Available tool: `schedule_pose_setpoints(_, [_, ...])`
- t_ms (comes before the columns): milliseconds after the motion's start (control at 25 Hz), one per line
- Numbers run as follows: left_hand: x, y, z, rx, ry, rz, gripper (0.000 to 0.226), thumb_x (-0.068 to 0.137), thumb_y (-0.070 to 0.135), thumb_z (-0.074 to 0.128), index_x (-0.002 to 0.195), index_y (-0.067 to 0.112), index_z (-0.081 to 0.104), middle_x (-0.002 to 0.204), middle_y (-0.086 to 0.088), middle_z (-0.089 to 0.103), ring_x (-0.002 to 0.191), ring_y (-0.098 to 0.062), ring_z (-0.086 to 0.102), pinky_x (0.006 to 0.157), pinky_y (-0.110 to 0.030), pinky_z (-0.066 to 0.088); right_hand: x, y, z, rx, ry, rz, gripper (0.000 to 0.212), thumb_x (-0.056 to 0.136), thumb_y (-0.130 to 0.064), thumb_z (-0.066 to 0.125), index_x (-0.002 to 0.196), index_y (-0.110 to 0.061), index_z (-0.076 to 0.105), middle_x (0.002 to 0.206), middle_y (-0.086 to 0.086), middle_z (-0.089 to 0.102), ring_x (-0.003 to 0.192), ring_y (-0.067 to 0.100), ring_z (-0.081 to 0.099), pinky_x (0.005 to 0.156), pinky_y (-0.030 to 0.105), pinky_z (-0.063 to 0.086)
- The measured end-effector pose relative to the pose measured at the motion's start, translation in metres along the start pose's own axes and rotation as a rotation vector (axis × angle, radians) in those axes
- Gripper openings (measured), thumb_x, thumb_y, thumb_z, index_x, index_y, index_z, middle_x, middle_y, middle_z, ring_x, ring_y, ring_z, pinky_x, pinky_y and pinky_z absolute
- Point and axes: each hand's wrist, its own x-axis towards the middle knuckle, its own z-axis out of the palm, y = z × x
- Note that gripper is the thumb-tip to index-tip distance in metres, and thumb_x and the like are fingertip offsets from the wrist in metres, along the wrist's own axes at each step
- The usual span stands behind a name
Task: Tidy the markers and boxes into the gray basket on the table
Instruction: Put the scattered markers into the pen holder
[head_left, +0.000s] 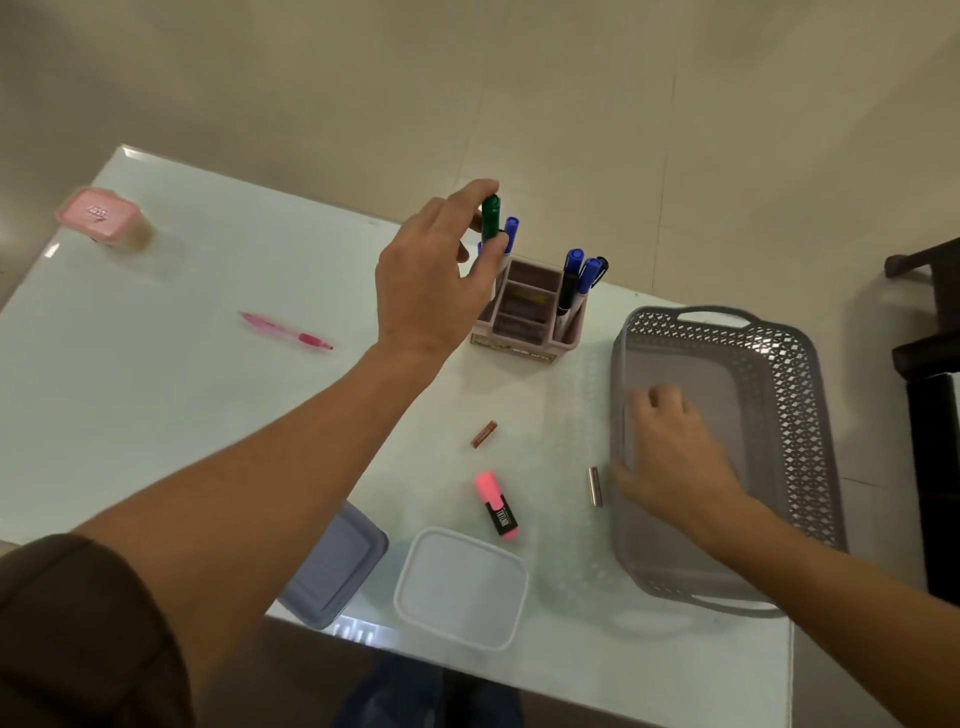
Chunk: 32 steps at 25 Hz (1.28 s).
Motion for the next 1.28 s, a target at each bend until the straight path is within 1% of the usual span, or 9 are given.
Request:
schedule_pose_setpoints(80, [-0.001,0.0,0.003,-0.013,-0.004,-0.004,0.039,0.094,0.033,0.065,0.131,0.022,0.061,0.105,0.008,0.07,0.071,-0.01,0.063,0.068,-0.036,0.056,-0.008,0.014,0.01,0.23,-0.062,0.132,0.068,0.084,-0.028,0.071,0.143,-0.017,0.039,0.129,0.012,0.05,0.106,0.035,0.059,0.084,0.043,0.052])
schedule_pose_setpoints(200, [0.002,0.007,0.008,-0.031,-0.005,0.003,0.039,0.094,0.034,0.066,0.13,0.022,0.062,0.105,0.008,0.07,0.071,-0.009,0.064,0.068,-0.034,0.056,-0.015,0.017,0.024,0.349,-0.026,0.163,0.057,0.085,-0.022,0.066,0.137,-0.017,0.043,0.115,0.011,0.063,0.095,0.032,0.064,0.079,0.044,0.054])
schedule_pose_setpoints(360, [0.007,0.012,0.013,-0.026,-0.006,0.014,0.039,0.093,0.033,0.068,0.13,0.021,0.063,0.104,0.007,0.071,0.07,-0.01,0.063,0.068,-0.033,0.056,-0.028,0.006,0.034,-0.149,0.22,-0.011,0.052,0.078,-0.023,0.067,0.127,-0.014,0.055,0.11,0.009,0.057,0.094,0.031,0.054,0.08,0.044,0.041])
schedule_pose_setpoints(520, [0.01,0.013,0.015,-0.02,0.023,0.011,0.04,0.092,0.034,0.069,0.13,0.022,0.062,0.103,0.007,0.071,0.069,-0.011,0.064,0.068,-0.034,0.056,-0.014,-0.018,0.048,-0.402,-0.012,-0.361,0.029,0.071,-0.017,0.066,0.099,-0.014,0.063,0.098,0.008,0.057,0.105,0.03,0.046,0.098,0.047,0.027])
schedule_pose_setpoints(600, [0.009,0.01,0.014,-0.001,0.02,0.006,0.039,0.092,0.035,0.068,0.129,0.023,0.062,0.104,0.008,0.071,0.069,-0.011,0.064,0.068,-0.035,0.056,-0.001,-0.027,0.047,-0.379,-0.021,-0.37,0.019,0.071,-0.018,0.069,0.088,-0.015,0.061,0.087,0.007,0.058,0.095,0.029,0.051,0.097,0.045,0.027])
schedule_pose_setpoints(760, [-0.001,-0.004,0.012,0.067,-0.001,-0.042,0.039,0.091,0.035,0.071,0.127,0.024,0.062,0.103,0.01,0.072,0.067,-0.012,0.064,0.068,-0.035,0.056,0.009,-0.023,0.029,-0.175,0.187,-0.194,0.016,0.064,-0.018,0.072,0.066,-0.015,0.057,0.06,0.003,0.054,0.067,0.026,0.051,0.077,0.042,0.028])
schedule_pose_setpoints(960, [-0.013,-0.017,0.025,0.216,-0.159,-0.032,0.041,0.093,0.042,0.067,0.13,0.027,0.059,0.105,0.01,0.074,0.071,-0.013,0.065,0.067,-0.032,0.055,0.01,-0.01,0.044,-0.279,0.051,-0.236,0.021,0.052,-0.007,0.072,0.056,-0.016,0.055,0.053,0.001,0.051,0.068,0.025,0.052,0.08,0.042,0.028])
schedule_pose_setpoints(1120, [-0.027,-0.035,0.034,0.359,-0.31,-0.085,0.046,0.094,0.045,0.065,0.135,0.029,0.054,0.108,0.008,0.073,0.08,-0.016,0.065,0.069,-0.031,0.052,0.01,-0.019,0.051,-0.198,0.061,-0.261,0.011,0.063,-0.016,0.071,0.066,-0.018,0.06,0.06,0.0,0.058,0.069,0.025,0.054,0.074,0.041,0.034])
schedule_pose_setpoints(1280, [-0.029,-0.031,0.026,0.329,-0.236,-0.015,0.054,0.096,0.052,0.057,0.142,0.027,0.049,0.11,0.004,0.064,0.09,-0.012,0.059,0.066,-0.024,0.045,0.01,-0.059,0.054,0.055,0.07,-0.323,0.019,0.087,-0.021,0.058,0.104,-0.019,0.067,0.09,-0.001,0.067,0.08,0.023,0.061,0.063,0.035,0.048])
